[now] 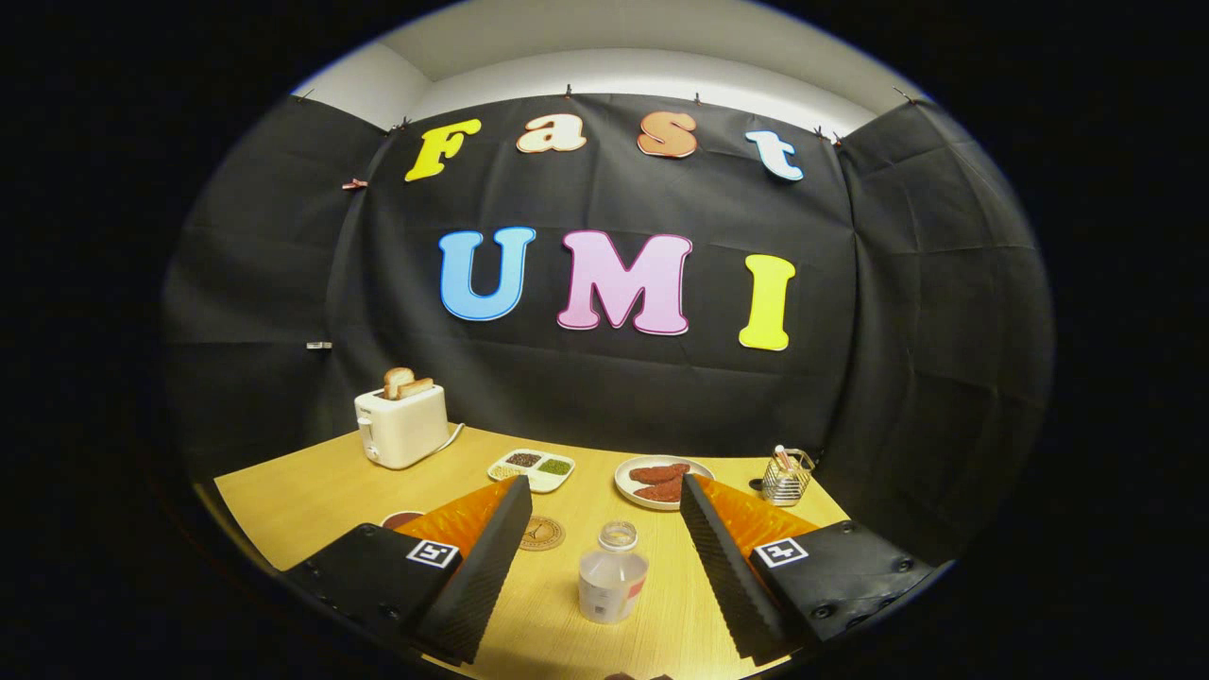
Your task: Take the bottle from table, then pour the juice into the cup, finally place the bottle on the coaster
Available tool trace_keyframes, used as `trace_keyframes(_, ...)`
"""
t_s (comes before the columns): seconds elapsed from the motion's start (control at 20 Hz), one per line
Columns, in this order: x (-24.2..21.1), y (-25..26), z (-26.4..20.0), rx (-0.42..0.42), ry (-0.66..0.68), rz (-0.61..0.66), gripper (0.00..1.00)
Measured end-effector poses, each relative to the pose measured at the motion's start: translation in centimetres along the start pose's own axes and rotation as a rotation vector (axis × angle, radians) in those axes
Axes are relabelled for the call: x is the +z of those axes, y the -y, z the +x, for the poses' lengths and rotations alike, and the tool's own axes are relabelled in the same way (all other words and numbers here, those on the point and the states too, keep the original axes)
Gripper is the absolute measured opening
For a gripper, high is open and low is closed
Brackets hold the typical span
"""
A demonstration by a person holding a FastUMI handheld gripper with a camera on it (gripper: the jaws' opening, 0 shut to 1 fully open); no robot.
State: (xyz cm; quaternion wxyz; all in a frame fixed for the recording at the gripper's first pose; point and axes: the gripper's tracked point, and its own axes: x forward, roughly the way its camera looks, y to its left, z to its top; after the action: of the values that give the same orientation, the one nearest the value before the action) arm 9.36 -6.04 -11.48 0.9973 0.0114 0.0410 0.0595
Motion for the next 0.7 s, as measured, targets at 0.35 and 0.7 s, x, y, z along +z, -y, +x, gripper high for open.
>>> trace_keyframes(0.35,-4.9,0.7,2.8,-0.003,-0.061,-0.007,0.97)
trace_keyframes(0.7,-8.9,0.2,4.9,0.003,-0.088,-0.003,0.97)
